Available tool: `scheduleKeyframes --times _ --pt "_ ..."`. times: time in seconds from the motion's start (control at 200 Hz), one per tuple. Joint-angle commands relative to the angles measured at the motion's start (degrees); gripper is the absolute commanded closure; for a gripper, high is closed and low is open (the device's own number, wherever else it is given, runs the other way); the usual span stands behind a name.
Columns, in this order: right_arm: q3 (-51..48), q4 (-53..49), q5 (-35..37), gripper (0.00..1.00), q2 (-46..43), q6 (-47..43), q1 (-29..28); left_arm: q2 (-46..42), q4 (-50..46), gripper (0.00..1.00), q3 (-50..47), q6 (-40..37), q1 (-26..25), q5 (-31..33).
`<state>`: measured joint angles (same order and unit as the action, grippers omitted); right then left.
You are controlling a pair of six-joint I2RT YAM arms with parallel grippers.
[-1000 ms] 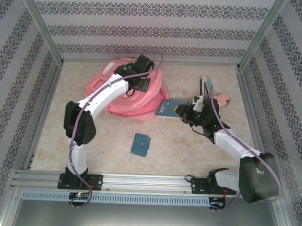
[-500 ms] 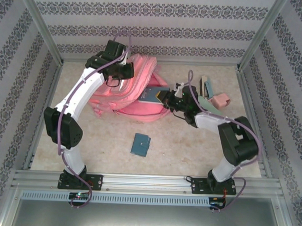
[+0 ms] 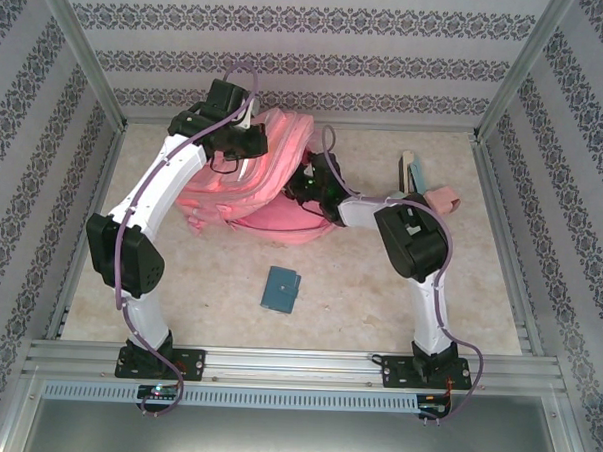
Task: Pack the student bag
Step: Place the book in the student bag.
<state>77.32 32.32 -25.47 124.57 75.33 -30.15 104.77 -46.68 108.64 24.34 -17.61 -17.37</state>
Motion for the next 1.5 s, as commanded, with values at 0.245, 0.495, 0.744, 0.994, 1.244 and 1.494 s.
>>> scheduleKeyframes --times 0.245,0.495,0.744,0.994,1.244,1.494 --pt "-1.6 -16.3 0.0 0.51 -3.7 -13.1 1.1 -2.5 6.2 1.0 0.3 0.5 0.4 -2.3" --pt "-2.1 -22.5 0.7 0.65 -6.1 -17.7 1.0 -2.4 5.6 1.0 0.2 0.0 0.5 -2.1" --pt "1.4 -22.7 -1.0 1.0 -3.4 -16.2 0.3 -2.6 6.1 1.0 -0.5 0.6 0.5 -4.0" --pt "12.9 -22.2 -1.8 1.0 4.0 -10.3 -2.3 -2.5 7.7 1.0 -0.9 2.3 -0.2 -6.6" --pt "21.8 -28.7 -1.9 0.77 8.5 -10.5 -4.1 -2.6 7.2 1.0 -0.7 1.8 -0.5 -5.4" --pt "15.9 -36.8 2.5 0.47 -2.1 -19.3 -3.9 -3.2 6.0 1.0 -1.1 0.6 0.1 -3.6"
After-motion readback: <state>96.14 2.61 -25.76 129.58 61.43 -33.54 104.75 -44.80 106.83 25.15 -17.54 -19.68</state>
